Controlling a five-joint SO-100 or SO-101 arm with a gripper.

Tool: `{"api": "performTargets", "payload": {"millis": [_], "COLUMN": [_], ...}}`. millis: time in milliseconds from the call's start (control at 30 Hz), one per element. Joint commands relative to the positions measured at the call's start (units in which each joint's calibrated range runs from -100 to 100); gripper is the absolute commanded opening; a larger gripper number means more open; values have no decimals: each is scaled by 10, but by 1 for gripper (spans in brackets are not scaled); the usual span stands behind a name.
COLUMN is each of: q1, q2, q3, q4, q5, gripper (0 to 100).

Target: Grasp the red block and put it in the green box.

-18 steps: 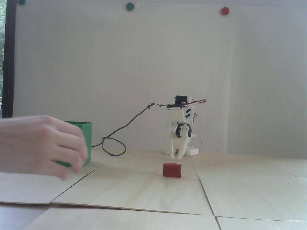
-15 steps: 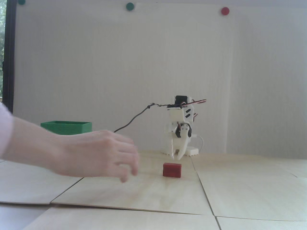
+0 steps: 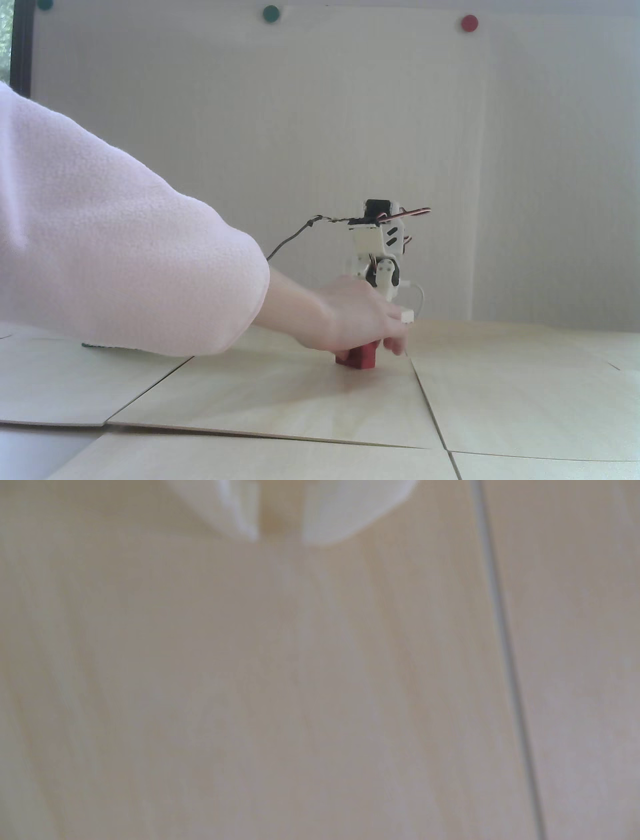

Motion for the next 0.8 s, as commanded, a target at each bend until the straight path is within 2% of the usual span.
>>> {"api": "performTargets", "payload": {"millis": [0,767], "q1": [-3,0], "q2": [-3,-3], "q3": [10,10], "q4": [6,6], "q5": [-3,-3], "gripper": [3,3]}}
